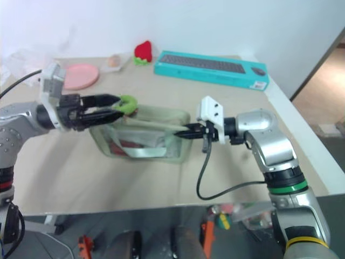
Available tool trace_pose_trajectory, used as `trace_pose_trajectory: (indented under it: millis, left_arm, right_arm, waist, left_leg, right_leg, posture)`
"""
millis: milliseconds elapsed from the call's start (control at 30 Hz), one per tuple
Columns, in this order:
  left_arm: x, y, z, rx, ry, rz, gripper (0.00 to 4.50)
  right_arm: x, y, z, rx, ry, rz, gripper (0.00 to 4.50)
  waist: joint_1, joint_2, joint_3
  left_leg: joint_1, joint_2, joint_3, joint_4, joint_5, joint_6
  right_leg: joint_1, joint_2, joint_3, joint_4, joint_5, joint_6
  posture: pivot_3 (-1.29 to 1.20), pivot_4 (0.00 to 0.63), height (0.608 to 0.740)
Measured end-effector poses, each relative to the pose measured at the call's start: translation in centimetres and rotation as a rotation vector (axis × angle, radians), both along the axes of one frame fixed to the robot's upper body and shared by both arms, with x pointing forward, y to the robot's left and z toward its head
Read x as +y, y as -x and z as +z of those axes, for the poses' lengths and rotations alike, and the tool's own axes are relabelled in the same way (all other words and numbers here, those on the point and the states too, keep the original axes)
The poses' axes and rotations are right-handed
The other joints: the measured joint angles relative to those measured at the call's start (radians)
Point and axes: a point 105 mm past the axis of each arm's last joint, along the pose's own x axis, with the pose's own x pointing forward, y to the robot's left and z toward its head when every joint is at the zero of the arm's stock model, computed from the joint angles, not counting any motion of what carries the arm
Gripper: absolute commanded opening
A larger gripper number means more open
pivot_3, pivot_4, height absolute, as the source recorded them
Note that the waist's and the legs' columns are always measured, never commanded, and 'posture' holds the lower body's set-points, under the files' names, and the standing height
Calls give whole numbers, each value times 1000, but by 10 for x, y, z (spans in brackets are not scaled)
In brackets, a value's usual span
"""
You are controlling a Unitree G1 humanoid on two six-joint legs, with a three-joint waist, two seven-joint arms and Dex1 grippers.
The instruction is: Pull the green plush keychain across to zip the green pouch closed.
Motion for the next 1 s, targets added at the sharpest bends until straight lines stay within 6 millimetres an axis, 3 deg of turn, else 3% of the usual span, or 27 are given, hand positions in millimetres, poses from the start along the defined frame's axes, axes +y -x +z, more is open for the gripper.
trace_pose_trajectory:
  millis: [100, 200, 300, 433, 500, 800, 833, 1000]
  left_arm:
    - [12, 5, 16, -22, 71, 8, 3648]
    - [37, 12, 30, -30, 127, 54, 3648]
    - [57, 13, 7, 38, 62, 134, 3648]
    - [82, 8, -74, 263, -102, 266, 3648]
    - [83, 8, -93, 318, -133, 267, 3648]
    - [64, 1, -82, 249, -97, 199, 3648]
    - [61, 0, -78, 238, -84, 186, 3118]
    - [56, 5, -76, 252, -61, 118, 1510]
  right_arm:
    - [0, 0, 0, 3, -1, -3, 0]
    - [0, 0, 0, 4, -3, -3, 0]
    - [0, 0, 0, 3, -3, -3, 0]
    - [1, 0, 0, 5, -3, -3, 0]
    - [0, 0, 0, 6, -3, -4, 0]
    - [0, 3, -1, 12, -7, -6, 0]
    - [0, 4, -1, 12, -9, -10, 0]
    - [-1, 6, -2, 15, -12, -17, 0]
  waist:
    - [0, 0, 0]
    - [-2, 0, 0]
    - [-3, 0, 0]
    - [-2, 0, 0]
    - [1, -2, -1]
    - [3, -2, 0]
    - [4, -2, 0]
    - [0, -2, 0]
  left_leg:
    - [0, 0, 0, 0, 0, 0]
    - [0, 1, 0, 0, 0, 0]
    - [1, 0, 0, -1, 0, 0]
    - [1, 0, 0, 0, 0, 0]
    - [0, 0, 0, 0, 0, 0]
    - [0, 1, 0, -1, 0, 0]
    - [0, 1, 0, -1, 0, 0]
    - [0, 1, 0, -1, 0, 0]
  right_leg:
    - [0, -1, 0, 0, 0, 0]
    - [0, -1, 0, 0, 0, 0]
    - [0, -2, 0, 0, 0, 0]
    - [0, -3, -1, 0, 0, -1]
    - [0, -3, -2, 0, 0, -1]
    - [-1, -2, -2, 0, -1, -2]
    - [-1, -2, -2, 0, -1, -2]
    - [0, -2, -2, 0, -1, -2]
  posture:
    - [0, 150, 740]
    - [0, 150, 740]
    - [0, 150, 740]
    - [0, 150, 740]
    - [0, 150, 740]
    - [0, 150, 740]
    - [0, 150, 740]
    - [0, 150, 740]
